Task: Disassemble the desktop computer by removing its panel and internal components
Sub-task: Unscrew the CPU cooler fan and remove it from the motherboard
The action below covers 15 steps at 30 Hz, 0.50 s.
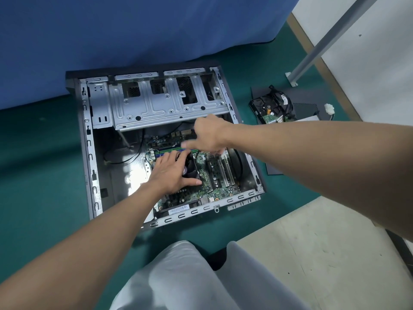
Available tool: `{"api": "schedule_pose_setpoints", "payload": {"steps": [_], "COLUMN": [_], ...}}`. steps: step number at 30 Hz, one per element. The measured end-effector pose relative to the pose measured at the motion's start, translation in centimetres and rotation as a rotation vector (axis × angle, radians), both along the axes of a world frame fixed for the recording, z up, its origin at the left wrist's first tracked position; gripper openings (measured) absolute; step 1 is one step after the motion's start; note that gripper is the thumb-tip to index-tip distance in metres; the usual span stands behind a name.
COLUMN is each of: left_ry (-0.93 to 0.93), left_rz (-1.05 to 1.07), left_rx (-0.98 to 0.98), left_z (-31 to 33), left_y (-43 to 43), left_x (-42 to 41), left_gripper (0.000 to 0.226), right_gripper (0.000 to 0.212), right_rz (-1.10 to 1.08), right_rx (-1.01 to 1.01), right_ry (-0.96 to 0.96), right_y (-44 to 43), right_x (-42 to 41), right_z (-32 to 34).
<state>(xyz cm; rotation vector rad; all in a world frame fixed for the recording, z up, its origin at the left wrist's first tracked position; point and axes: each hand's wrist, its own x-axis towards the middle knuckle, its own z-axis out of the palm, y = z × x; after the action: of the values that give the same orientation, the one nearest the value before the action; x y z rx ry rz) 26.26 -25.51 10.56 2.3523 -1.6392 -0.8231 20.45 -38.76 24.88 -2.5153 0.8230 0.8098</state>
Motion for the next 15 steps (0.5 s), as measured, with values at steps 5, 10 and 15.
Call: {"api": "schedule_pose_setpoints", "payload": {"steps": [5, 10, 15], "left_ry": [0.007, 0.012, 0.013], "left_rz": [0.009, 0.011, 0.009], "left_rx": [-0.002, 0.007, 0.001], "left_z": [-0.1, 0.0, 0.2], "left_y": [0.1, 0.0, 0.0], "left_x": [0.0, 0.0, 0.0], "left_gripper": [0.106, 0.105, 0.104], "right_gripper": [0.031, 0.003, 0.019], "right_rz": [-0.393, 0.284, 0.664], "right_rx": [0.168, -0.198, -0.274], "right_ry": [0.179, 0.132, 0.013], "right_y": [0.1, 0.7, 0.0], "right_x": [0.9, -0.3, -1.4], "right_z": [-0.7, 0.7, 0.7]}}
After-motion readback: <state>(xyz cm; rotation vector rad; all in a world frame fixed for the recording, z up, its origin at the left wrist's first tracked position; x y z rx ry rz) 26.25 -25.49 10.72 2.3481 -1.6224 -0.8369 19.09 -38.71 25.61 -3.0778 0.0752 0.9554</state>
